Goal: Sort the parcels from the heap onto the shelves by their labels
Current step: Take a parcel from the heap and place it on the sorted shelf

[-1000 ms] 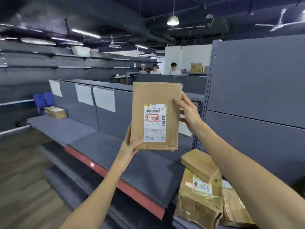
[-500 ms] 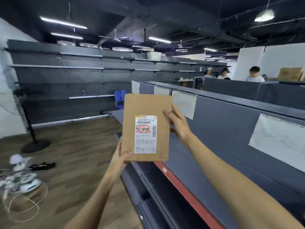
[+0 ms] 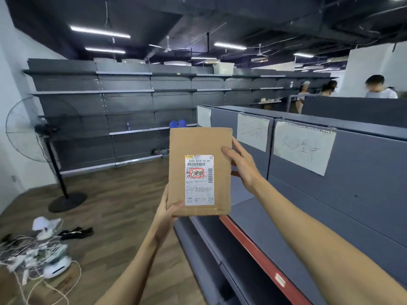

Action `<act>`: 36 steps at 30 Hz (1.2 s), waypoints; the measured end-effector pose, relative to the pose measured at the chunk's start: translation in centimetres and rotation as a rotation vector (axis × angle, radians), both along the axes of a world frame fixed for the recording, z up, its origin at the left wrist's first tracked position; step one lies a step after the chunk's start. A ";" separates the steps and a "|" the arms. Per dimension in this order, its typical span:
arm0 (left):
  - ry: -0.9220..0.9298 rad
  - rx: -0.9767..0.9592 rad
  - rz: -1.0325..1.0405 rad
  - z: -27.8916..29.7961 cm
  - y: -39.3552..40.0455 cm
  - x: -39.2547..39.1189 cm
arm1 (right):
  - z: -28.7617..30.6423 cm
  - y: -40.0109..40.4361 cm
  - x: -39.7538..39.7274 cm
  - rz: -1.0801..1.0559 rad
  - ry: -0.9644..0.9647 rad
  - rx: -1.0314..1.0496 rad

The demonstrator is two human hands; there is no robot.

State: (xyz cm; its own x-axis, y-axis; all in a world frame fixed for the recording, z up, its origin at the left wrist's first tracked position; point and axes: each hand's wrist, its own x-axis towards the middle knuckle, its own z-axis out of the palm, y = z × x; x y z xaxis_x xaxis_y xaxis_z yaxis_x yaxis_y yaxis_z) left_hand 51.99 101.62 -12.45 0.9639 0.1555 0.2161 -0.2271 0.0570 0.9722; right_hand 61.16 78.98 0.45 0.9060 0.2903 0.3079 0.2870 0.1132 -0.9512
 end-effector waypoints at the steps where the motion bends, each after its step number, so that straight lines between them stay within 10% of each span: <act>1: -0.005 0.013 -0.009 0.5 1.1 2.1 | 0.4 1.0 2.1 -0.005 0.003 0.006; 20: 0.032 -0.070 -0.338 1.7 18.7 33.9 | -0.4 17.4 28.6 -0.314 0.094 0.036; 36: 0.309 -0.030 -0.855 -5.1 10.2 50.2 | -7.8 9.4 33.8 -0.863 0.270 0.053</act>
State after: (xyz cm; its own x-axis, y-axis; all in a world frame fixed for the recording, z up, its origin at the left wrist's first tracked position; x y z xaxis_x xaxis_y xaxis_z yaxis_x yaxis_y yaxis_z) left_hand 102.24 111.82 -17.56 0.7678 -0.6376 -0.0635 0.1746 0.1129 0.9781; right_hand 94.94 88.39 -7.34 0.8456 -0.5317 0.0473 0.0605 0.0074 -0.9981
